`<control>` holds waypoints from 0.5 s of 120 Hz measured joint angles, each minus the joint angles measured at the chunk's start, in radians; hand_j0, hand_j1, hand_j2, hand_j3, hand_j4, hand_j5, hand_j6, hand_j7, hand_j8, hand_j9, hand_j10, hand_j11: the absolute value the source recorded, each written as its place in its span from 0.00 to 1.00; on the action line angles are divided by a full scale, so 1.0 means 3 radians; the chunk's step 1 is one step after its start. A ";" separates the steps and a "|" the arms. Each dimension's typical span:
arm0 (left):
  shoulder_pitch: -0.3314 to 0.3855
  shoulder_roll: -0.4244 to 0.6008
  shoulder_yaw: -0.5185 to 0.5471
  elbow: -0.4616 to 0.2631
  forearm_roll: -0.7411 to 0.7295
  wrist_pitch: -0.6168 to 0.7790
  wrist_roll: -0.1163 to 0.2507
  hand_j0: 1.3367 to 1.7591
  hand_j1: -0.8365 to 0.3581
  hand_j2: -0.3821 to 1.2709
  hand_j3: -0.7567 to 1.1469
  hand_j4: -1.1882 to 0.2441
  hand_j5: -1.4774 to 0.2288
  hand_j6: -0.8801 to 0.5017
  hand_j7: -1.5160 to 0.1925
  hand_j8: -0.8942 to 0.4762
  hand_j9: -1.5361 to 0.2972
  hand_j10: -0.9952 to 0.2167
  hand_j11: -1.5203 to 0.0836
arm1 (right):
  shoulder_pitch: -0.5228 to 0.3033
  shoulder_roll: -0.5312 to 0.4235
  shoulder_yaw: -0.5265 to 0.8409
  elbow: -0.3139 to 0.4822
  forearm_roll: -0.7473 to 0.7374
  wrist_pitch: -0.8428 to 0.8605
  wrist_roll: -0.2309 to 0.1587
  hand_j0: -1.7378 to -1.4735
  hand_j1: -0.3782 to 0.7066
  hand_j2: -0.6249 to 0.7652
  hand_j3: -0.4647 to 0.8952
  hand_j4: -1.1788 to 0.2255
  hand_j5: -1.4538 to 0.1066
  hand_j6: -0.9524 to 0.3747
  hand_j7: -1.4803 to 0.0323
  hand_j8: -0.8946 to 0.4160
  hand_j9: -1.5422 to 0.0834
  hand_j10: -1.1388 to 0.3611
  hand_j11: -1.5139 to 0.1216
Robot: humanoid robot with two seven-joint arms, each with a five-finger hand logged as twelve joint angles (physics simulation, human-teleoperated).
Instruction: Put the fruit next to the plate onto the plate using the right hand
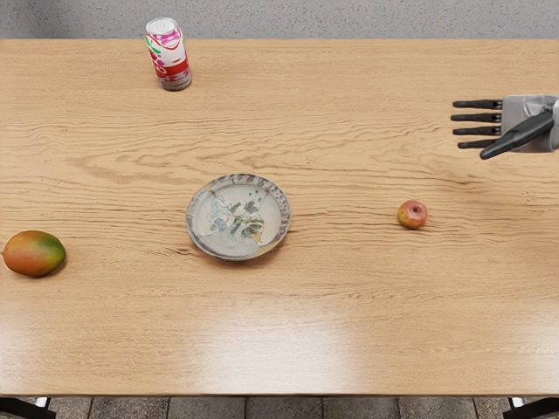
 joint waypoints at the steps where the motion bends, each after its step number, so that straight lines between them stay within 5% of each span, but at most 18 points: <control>1: 0.0002 0.0000 0.0001 0.0000 0.0000 0.0000 0.0000 0.76 0.98 0.23 0.40 0.82 0.86 0.63 0.88 0.65 0.83 0.81 0.94 | 0.0000 -0.0002 0.0001 0.0000 0.0000 0.0000 0.0000 0.30 0.03 0.45 0.34 0.84 0.93 0.72 0.98 0.68 0.95 0.76 0.93; 34: 0.0026 0.0000 -0.0001 0.0011 -0.0002 0.0000 0.0000 0.76 0.98 0.23 0.40 0.82 0.86 0.63 0.88 0.65 0.83 0.81 0.94 | 0.0087 0.0004 -0.0038 0.0007 -0.0072 0.0000 0.0000 0.30 0.03 0.45 0.34 0.84 0.93 0.72 0.98 0.68 0.95 0.76 0.93; 60: 0.0201 0.0000 -0.0009 0.0017 -0.0002 0.0000 0.0000 0.76 0.98 0.23 0.40 0.82 0.86 0.63 0.88 0.65 0.83 0.81 0.94 | 0.0482 0.0192 -0.0489 0.0076 -0.0481 0.0000 0.0000 0.30 0.03 0.45 0.34 0.84 0.93 0.72 0.98 0.68 0.95 0.76 0.93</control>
